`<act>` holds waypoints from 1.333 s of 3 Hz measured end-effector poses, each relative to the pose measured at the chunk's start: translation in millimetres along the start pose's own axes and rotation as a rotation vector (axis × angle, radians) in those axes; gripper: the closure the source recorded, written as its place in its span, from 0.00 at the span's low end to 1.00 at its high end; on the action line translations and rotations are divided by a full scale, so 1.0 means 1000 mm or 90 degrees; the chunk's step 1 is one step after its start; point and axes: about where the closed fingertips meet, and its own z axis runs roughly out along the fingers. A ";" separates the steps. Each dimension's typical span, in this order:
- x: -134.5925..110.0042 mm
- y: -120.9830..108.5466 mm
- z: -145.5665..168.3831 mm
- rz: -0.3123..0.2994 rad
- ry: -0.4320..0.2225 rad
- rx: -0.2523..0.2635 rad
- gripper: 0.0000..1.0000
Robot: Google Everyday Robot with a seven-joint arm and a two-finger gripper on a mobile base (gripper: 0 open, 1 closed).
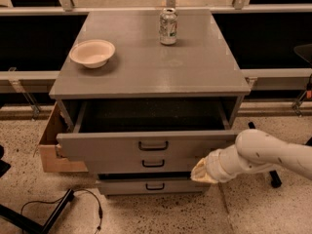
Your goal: Close top drawer
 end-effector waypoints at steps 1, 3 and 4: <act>0.011 -0.050 -0.006 -0.012 -0.002 0.009 1.00; 0.001 -0.074 -0.023 -0.039 -0.001 0.048 1.00; -0.009 -0.101 -0.039 -0.066 0.005 0.081 1.00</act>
Offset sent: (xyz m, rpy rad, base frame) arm 0.1457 -0.0441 0.0308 -0.0287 -0.0758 -0.0138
